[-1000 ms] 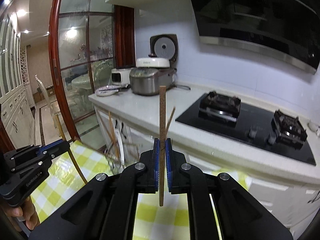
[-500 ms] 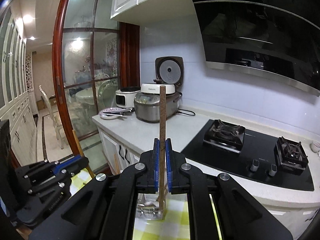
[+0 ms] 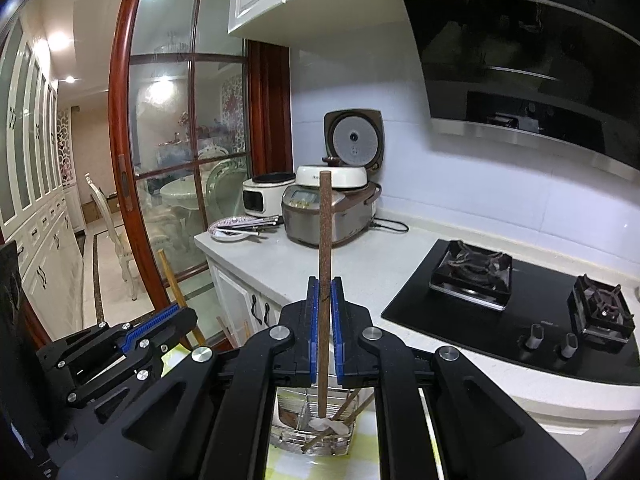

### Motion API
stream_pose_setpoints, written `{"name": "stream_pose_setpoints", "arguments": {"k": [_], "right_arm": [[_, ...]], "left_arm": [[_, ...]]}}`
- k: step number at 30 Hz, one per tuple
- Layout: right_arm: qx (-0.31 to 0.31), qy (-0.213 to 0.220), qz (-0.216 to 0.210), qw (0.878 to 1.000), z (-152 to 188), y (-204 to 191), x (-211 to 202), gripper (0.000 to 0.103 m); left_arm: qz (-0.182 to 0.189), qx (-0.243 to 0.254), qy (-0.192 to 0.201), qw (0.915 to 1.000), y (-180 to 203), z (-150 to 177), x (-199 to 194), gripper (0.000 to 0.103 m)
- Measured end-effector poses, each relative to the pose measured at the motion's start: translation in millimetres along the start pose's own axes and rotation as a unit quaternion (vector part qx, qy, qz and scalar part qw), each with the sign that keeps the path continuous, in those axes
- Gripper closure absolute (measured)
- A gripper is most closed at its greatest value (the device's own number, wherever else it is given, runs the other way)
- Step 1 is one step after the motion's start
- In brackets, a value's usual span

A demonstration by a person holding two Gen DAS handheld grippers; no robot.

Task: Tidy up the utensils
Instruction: 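Lift both chopsticks upright and carry them over the wire rack, then lower the chopsticks into the rack and open both tools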

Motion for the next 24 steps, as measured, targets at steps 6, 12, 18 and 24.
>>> {"name": "stream_pose_setpoints", "arguments": {"k": [6,12,18,24], "right_arm": [[0.008,-0.012,-0.001,1.0,13.5,-0.2,19.7,0.095],[0.017,-0.028,-0.003,0.999,31.0,1.0,42.2,0.095],[0.024,-0.049,-0.002,0.998,51.0,5.3,61.6,0.095],[0.024,-0.07,-0.003,0.997,76.3,6.9,78.1,0.095]], "left_arm": [[-0.005,-0.007,0.009,0.9999,-8.5,3.5,10.3,0.097],[-0.005,-0.009,-0.001,0.9999,-11.9,15.5,26.3,0.097],[-0.006,-0.011,-0.012,0.9998,-14.9,30.8,43.3,0.097],[0.0,-0.02,-0.027,0.9994,-14.8,47.7,58.7,0.097]]}}
Point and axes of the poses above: each gripper's, at about its wrist camera, not at the fingertips, and x roughly the way its jaws point, y to its right, z to its underside, the point moved 9 cm from there along x, roughly the way its jaws point, and after that the axes turned 3 degrees about z, right-handed, at the moved point
